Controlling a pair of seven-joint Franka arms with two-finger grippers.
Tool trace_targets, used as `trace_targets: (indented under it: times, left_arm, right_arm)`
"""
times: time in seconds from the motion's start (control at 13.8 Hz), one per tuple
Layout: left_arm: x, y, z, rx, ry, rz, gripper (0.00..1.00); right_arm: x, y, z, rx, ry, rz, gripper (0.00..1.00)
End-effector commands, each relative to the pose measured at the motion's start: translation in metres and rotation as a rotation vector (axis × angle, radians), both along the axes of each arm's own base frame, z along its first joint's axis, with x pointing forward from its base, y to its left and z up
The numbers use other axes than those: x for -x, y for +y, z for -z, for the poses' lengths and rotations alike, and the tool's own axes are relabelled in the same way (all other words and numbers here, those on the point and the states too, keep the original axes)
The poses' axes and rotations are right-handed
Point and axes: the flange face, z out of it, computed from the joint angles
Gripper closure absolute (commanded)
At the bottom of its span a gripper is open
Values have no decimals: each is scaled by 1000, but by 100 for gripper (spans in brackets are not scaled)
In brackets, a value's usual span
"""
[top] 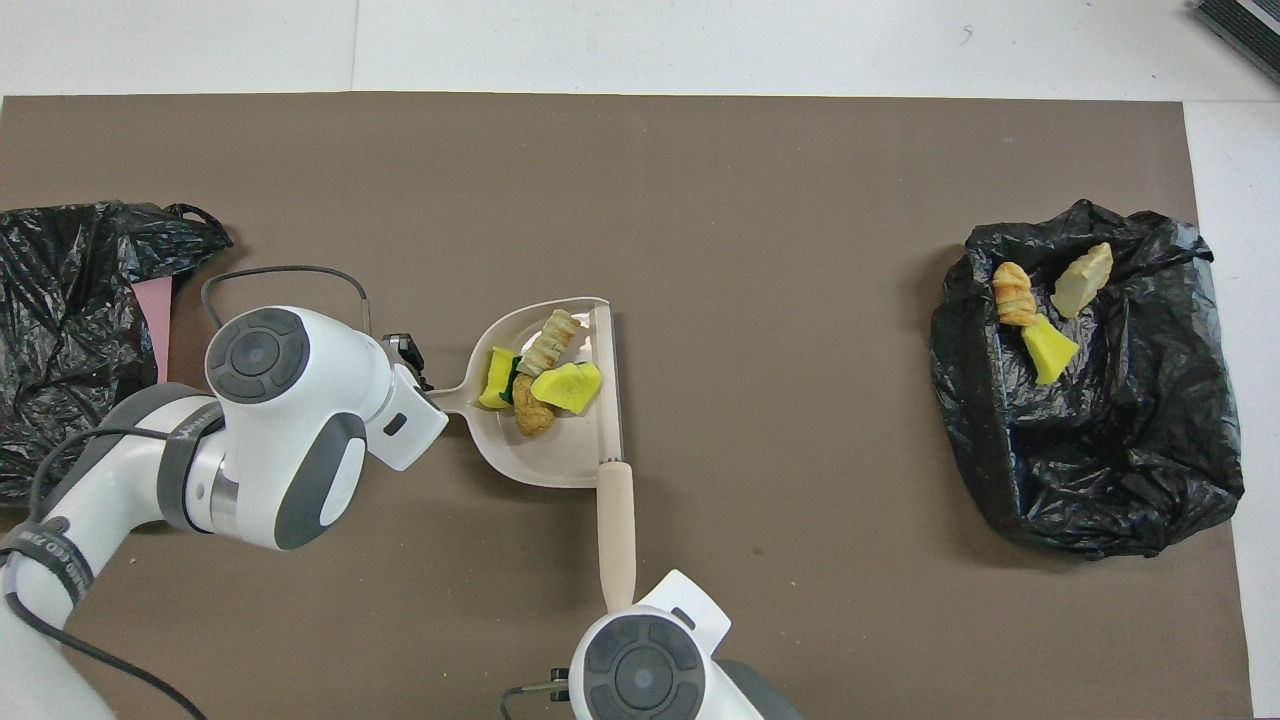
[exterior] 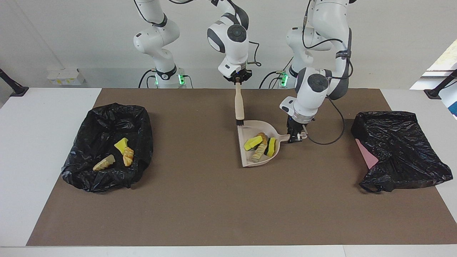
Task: Sweep and dump trash in bin
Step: 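Carry the loaded dustpan with the left gripper toward the nearer trash bag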
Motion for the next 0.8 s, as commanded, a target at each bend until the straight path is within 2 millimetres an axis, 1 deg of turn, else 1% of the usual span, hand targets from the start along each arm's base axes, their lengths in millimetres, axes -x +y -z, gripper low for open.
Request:
trace_targets:
  times: [0.0, 0.07, 0.15, 0.29, 0.44, 0.51, 0.58, 0.73]
  left_arm:
    - [-26, 32, -26, 19, 7, 16, 100]
    - [-35, 46, -37, 23, 14, -4, 100]
    - [-43, 54, -49, 30, 18, -2, 100]
    - [-58, 71, -68, 34, 32, 0, 100]
    - [-68, 91, -91, 36, 39, -30, 100]
    - [-71, 104, -99, 35, 41, -46, 100]
    - [-74, 121, -107, 36, 41, -54, 100]
    - [-79, 163, -120, 38, 41, -54, 100]
  right_arm:
    - [15, -7, -3, -1, -60, -1, 100]
    - [21, -7, 0, 6, -57, 4, 100]
    - [34, -1, 7, 17, -53, -1, 100]
    - [61, 6, 35, 16, -78, 20, 100]
    - [77, 12, 52, 25, -67, 14, 100]
    - [81, 14, 55, 30, -61, 13, 100]
    - [81, 14, 56, 30, -60, 33, 100]
    - [81, 15, 58, 1, -38, 61, 100]
